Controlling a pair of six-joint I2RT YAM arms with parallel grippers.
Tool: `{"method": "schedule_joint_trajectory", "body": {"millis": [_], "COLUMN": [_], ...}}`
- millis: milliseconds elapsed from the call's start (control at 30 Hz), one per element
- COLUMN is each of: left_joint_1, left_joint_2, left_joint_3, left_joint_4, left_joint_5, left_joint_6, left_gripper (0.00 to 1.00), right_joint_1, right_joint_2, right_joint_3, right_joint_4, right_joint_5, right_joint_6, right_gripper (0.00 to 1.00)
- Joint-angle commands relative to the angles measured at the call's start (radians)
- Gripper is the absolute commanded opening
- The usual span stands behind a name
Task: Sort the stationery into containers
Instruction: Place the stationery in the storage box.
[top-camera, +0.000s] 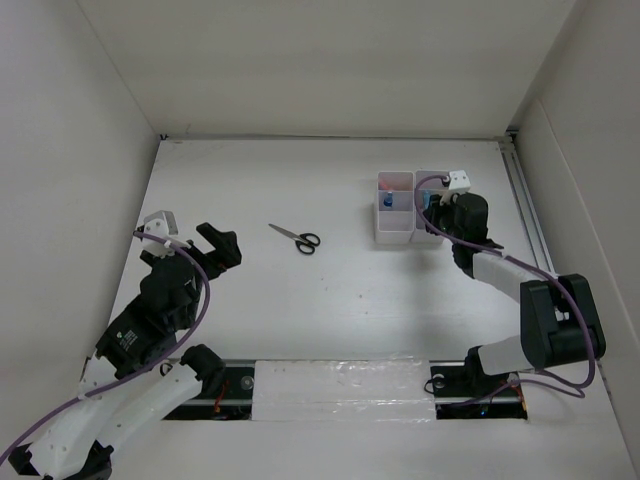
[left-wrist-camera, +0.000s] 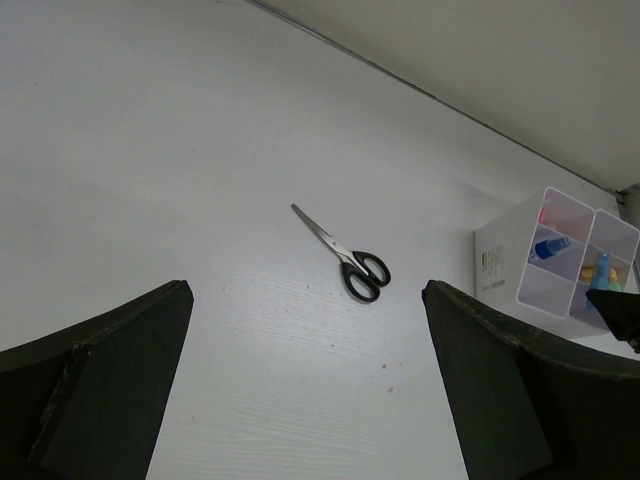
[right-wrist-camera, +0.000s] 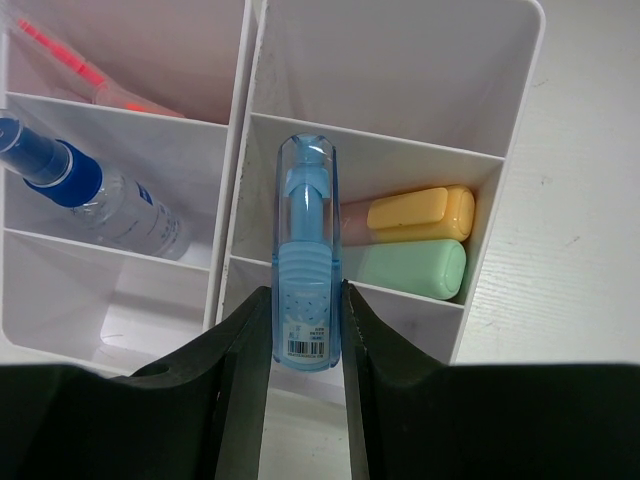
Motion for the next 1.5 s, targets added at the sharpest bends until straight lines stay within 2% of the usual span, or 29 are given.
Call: {"method": "schedule_joint_trajectory", "body": {"millis": [0,600,667,800,1000,1300,1467], "left_joint_1": [0.002,0.002,0.002,0.002,0.002,0.002,0.002], "left_joint_2": [-0.008,-0.008,-0.008,-0.008,-0.017,-0.017,-0.026], "left_joint_3": [-0.001,-0.001,-0.001,-0.001,-0.001,-0.001,-0.001], "left_joint_4": [0.042,0.042,0.042,0.042,0.042,0.042,0.042], "left_joint_5": [0.000,0.000,0.000,0.000,0.000,0.000,0.000], "left_joint_6": [0.016,0.025,0.025,0.025,0.025,0.025,0.025], "left_gripper": [1.00,1.00,1.00,1.00,1.00,1.00,1.00], "right_joint_1": [-0.007,0.011,0.011,0.011,0.011,0.011,0.011], "right_joint_2": [0.011,-0.020,-0.020,-0.020,-0.020,-0.020,-0.029], "right_joint_3": [0.055,0.046,0.046,0.046,0.046,0.046,0.037], "right_joint_4": [-0.010,-0.056,-0.067,-0.067,-0.076,-0.085,-0.094], "right_joint_5": [0.013,0.023,0.032,0.032,0.032,0.042,0.051], "right_joint_6": [0.011,0.011,0.020,0.020,0.020,0.020,0.020], "right_gripper": [0.03,0.01,0.03,0.13,0.13,0.33,0.38]}}
